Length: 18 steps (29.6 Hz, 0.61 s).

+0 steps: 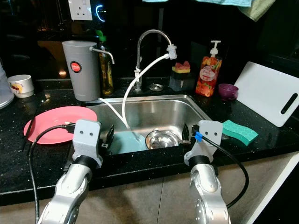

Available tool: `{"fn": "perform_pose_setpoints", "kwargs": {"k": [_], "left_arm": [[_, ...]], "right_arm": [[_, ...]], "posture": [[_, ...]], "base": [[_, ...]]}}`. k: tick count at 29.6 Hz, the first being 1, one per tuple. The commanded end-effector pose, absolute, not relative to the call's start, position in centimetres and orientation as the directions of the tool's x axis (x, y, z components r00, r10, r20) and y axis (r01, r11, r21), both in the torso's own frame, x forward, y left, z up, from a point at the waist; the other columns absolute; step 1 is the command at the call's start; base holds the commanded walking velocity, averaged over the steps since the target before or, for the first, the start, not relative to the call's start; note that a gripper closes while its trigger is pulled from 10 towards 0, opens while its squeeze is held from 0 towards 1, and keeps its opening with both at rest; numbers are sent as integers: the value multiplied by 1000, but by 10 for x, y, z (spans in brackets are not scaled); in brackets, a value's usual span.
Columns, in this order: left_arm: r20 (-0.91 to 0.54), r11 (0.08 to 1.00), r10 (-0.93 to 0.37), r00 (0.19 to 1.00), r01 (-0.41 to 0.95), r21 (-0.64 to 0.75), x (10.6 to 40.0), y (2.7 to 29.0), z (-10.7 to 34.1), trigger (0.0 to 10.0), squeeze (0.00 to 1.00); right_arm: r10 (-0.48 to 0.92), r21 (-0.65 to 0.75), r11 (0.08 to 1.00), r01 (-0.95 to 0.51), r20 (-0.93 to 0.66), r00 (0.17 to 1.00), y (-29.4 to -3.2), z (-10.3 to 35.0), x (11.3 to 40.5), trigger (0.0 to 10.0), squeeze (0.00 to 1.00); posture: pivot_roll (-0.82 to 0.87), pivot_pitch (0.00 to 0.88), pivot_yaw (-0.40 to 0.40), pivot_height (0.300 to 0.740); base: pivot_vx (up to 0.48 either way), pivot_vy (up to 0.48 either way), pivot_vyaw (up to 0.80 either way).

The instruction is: Kitchen organization

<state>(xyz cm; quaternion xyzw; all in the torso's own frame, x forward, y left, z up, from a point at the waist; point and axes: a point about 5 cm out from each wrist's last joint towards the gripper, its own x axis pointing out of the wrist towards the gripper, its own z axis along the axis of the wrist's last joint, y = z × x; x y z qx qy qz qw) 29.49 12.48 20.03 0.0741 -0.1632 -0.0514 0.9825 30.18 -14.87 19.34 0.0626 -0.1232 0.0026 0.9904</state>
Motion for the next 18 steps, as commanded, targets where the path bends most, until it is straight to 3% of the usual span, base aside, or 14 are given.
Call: {"fn": "perform_pose_setpoints", "kwargs": {"k": [1,18], "left_arm": [[309,982,-137,941,88,167,295,122,200,10000,0],[304,982,-129,944,79,169,294,124,199,10000,0]], "right_arm": [[0,126,992,-32,244,970,-146,194,301,10000,0],[6,122,992,-37,242,970,-146,193,301,10000,0]], "posture": [[105,6,-76,740],[112,9,-77,740]], "base": [[0,0,0],[0,0,0]]}}
